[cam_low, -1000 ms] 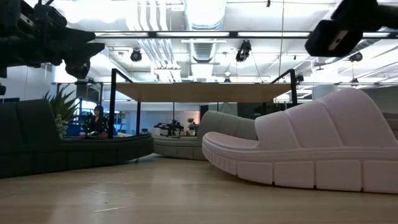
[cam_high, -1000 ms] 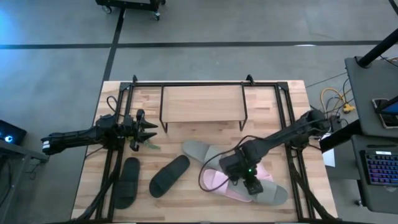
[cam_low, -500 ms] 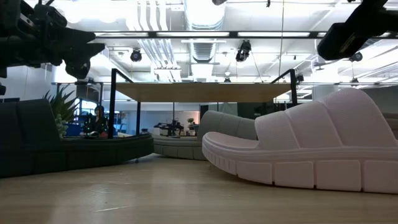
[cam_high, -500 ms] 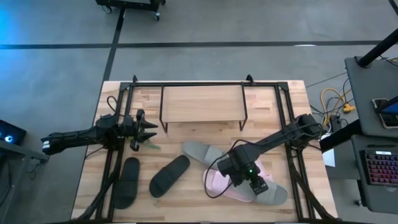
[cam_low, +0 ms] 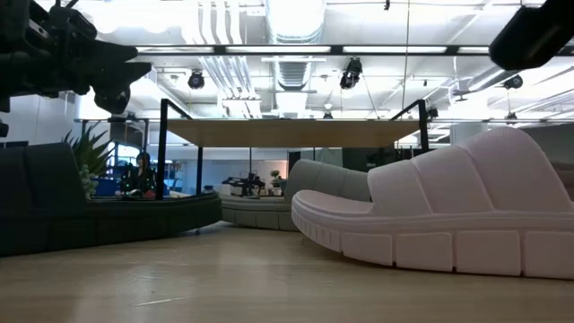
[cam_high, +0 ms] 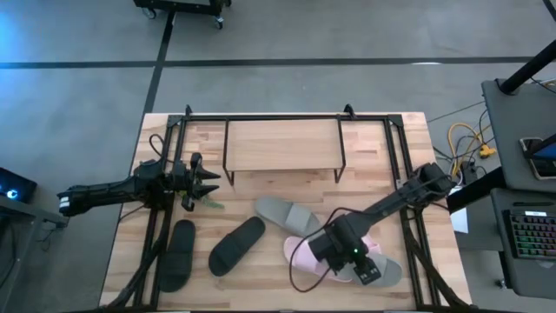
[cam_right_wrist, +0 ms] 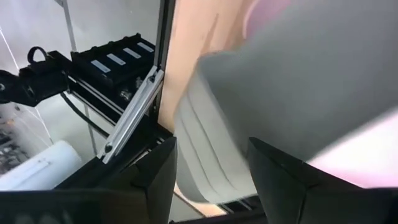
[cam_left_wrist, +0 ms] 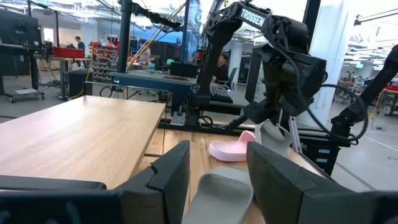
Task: Pick and place slides into the shelf
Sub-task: Put the right gray slide on the shelf
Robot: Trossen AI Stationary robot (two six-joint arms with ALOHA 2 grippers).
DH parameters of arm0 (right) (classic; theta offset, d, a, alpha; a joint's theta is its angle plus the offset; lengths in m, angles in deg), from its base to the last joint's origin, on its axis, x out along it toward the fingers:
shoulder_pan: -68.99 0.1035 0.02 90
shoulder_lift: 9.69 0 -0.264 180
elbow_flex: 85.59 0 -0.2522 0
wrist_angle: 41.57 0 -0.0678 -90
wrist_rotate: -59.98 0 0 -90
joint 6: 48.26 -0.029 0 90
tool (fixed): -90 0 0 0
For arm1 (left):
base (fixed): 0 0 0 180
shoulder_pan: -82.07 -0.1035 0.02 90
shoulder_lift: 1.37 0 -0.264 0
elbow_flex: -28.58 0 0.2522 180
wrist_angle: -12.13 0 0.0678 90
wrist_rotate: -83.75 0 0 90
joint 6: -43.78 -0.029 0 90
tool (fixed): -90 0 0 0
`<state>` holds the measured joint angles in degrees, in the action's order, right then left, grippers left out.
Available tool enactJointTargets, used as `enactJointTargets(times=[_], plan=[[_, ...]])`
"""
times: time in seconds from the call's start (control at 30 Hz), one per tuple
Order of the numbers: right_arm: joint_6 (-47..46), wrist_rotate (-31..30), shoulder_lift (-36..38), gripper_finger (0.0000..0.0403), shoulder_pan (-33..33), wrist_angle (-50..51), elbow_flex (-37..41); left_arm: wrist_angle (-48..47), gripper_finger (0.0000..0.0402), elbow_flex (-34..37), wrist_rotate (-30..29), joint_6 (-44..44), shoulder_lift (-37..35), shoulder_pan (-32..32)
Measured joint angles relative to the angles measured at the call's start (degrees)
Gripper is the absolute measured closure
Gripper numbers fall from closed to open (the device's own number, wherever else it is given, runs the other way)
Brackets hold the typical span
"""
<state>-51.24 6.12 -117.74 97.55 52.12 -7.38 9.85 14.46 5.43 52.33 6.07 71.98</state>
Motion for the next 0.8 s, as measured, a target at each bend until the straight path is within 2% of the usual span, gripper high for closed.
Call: enactJointTargets(times=[0.33, 0.8], plan=[[0.06, -4.69, 0.0, 0.0216, 1.91, -4.95, 0.18, 0.0, 0.0256, 0.0, 0.01, 0.0, -0.02, -0.01], [1.51, -4.25, -4.98, 0.022, 2.84, -3.0, 0.5, 0.0, 0.0256, 0.0, 0.0, 0.0, 0.0, 0.0]])
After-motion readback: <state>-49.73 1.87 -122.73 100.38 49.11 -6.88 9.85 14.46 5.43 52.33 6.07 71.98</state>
